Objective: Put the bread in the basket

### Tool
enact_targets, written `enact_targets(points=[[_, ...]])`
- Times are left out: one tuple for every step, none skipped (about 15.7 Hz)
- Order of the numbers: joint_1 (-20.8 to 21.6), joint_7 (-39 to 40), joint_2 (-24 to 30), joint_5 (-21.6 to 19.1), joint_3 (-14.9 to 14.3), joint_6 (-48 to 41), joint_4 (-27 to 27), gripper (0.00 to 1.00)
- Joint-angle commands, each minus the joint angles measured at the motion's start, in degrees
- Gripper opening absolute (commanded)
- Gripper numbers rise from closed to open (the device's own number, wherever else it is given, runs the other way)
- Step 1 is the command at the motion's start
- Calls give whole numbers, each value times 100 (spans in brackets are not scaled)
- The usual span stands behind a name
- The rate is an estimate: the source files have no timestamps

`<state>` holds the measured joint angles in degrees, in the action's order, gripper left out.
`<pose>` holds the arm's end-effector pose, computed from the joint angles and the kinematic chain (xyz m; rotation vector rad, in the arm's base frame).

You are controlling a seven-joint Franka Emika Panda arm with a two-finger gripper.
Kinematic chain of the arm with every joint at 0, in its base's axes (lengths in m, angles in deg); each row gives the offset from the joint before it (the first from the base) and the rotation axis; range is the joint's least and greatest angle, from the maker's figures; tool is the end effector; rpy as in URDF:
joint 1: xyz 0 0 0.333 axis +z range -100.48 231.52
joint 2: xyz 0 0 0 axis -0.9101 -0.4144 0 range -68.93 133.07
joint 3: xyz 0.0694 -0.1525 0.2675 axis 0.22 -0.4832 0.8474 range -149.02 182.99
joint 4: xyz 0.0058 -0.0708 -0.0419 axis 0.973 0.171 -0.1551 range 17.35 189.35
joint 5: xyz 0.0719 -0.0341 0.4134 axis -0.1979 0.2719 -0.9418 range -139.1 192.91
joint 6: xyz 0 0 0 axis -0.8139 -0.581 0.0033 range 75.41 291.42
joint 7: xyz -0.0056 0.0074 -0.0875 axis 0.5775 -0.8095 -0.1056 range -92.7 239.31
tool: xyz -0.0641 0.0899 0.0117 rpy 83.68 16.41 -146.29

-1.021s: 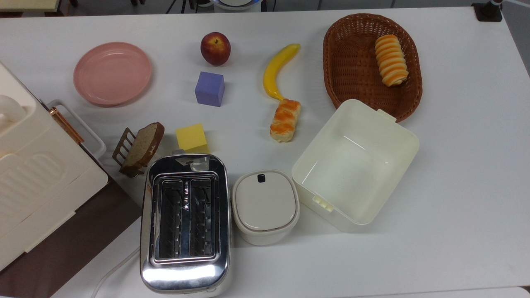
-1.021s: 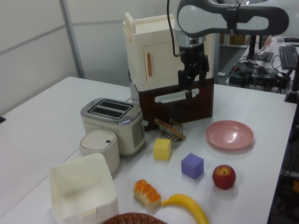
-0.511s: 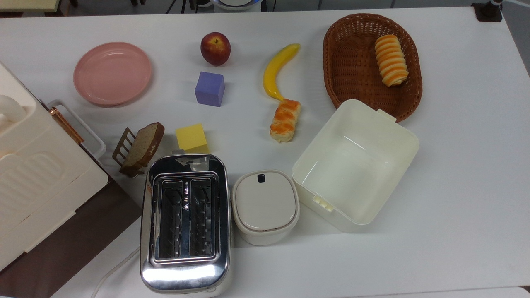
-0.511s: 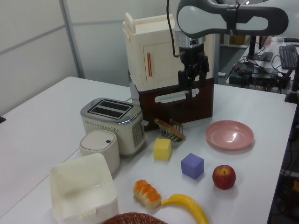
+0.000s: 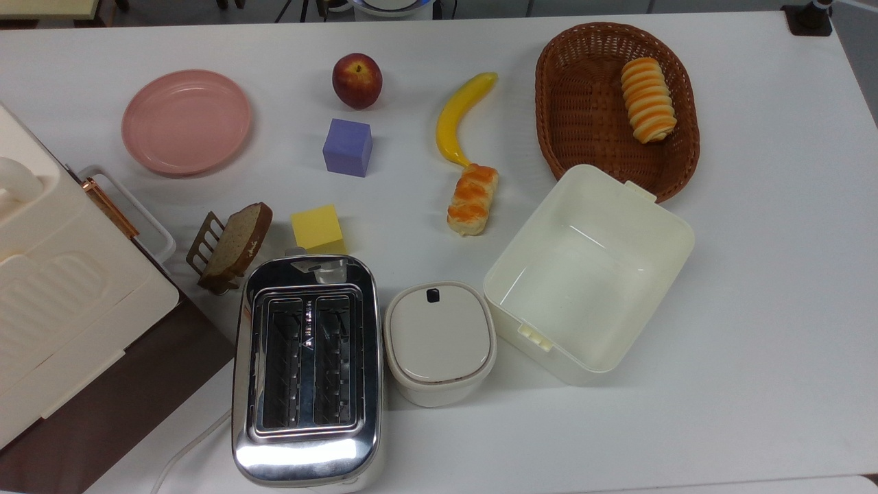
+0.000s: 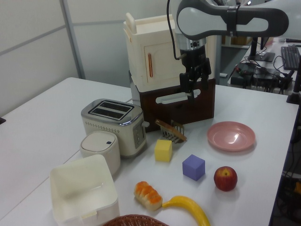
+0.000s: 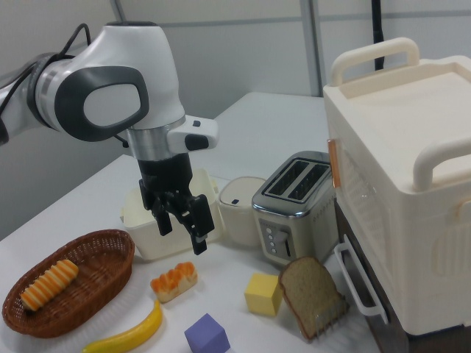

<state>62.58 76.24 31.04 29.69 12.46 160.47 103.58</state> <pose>0.5704 -0.0802 0.5995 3.0941 -0.1256 -0.2010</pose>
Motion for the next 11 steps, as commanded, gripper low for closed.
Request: enact_targets(points=[[-13, 101, -12, 29, 21, -170, -94, 100], [-13, 93, -3, 20, 30, -179, -94, 100], [-13, 101, 6, 20, 39, -222, -85, 100], [-13, 101, -3, 20, 39, -231, -85, 100], [-13, 101, -3, 20, 39, -231, -85, 100], [-13, 93, -3, 20, 39, -231, -85, 100], [-13, 93, 6, 20, 48, -231, -76, 100], [-22, 93, 15, 20, 48, -214, -33, 100], [-14, 101, 41, 20, 56, -170, 29, 100], [-13, 93, 58, 11, 65, -170, 99, 100], [-22, 93, 85, 3, 117, -161, 186, 100]])
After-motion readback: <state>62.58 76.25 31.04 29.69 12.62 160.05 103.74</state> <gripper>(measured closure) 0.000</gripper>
